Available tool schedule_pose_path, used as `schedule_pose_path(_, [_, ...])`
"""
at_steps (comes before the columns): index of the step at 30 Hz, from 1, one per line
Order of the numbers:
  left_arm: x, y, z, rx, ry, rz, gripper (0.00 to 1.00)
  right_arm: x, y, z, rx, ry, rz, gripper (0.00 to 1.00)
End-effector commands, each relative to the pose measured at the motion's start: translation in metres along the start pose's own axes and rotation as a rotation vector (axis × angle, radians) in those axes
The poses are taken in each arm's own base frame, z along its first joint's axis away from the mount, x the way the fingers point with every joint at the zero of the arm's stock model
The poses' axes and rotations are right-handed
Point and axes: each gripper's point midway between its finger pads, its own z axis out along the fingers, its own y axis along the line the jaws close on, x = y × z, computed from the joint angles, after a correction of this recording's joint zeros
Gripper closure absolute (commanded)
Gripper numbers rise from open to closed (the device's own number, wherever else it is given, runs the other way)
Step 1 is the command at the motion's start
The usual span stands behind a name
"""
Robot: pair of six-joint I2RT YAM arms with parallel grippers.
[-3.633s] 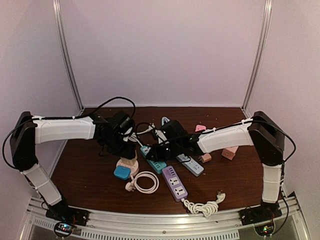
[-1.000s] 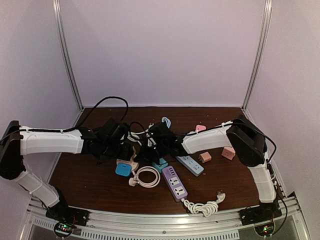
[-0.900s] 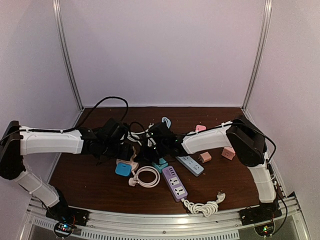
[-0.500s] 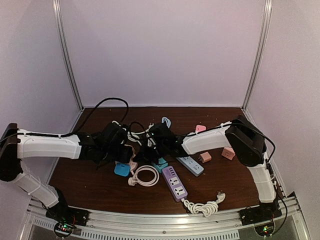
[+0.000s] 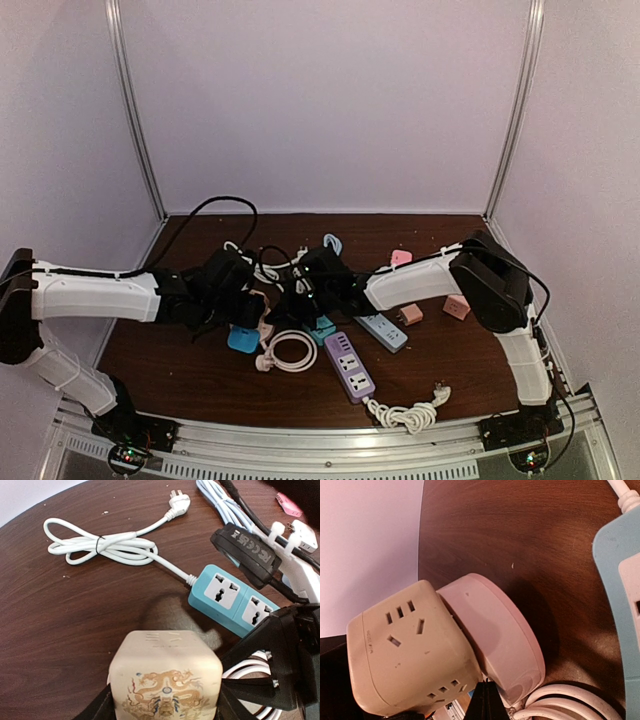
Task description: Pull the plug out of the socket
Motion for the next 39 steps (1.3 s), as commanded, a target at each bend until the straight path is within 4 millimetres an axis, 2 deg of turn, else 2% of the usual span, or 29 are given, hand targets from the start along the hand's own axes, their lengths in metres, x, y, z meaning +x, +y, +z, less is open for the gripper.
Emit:
schedule_pose_path(1, [-0.056,-0.077,-0.038,0.290,-0.217,-0.028,0.78,-0.012,-0.069,0.009,0.158,-0.070,0.080,1.00])
schedule_pose_path(10, [-0.050,-0.075,-0.039,0.257,-0.225,0.004,0.80,-0.012,-0.072,0.007,0.162,-0.076,0.095,1.00])
schedule_pose_path(18, [-0.033,-0.081,-0.025,0.253,-0.161,0.051,0.82,-0.016,-0.067,0.006,0.153,-0.090,0.096,1.00])
schedule_pose_path(29, [-0.019,-0.078,-0.023,0.195,-0.136,0.141,0.83,-0.024,-0.065,0.000,0.138,-0.114,0.110,1.00])
schedule_pose_path(35, [-0.018,-0.076,-0.024,0.188,-0.140,0.125,0.83,-0.023,-0.067,0.000,0.142,-0.113,0.112,1.00])
schedule_pose_path(39, [-0.024,-0.076,-0.028,0.212,-0.137,0.069,0.83,-0.023,-0.070,-0.002,0.151,-0.117,0.109,1.00])
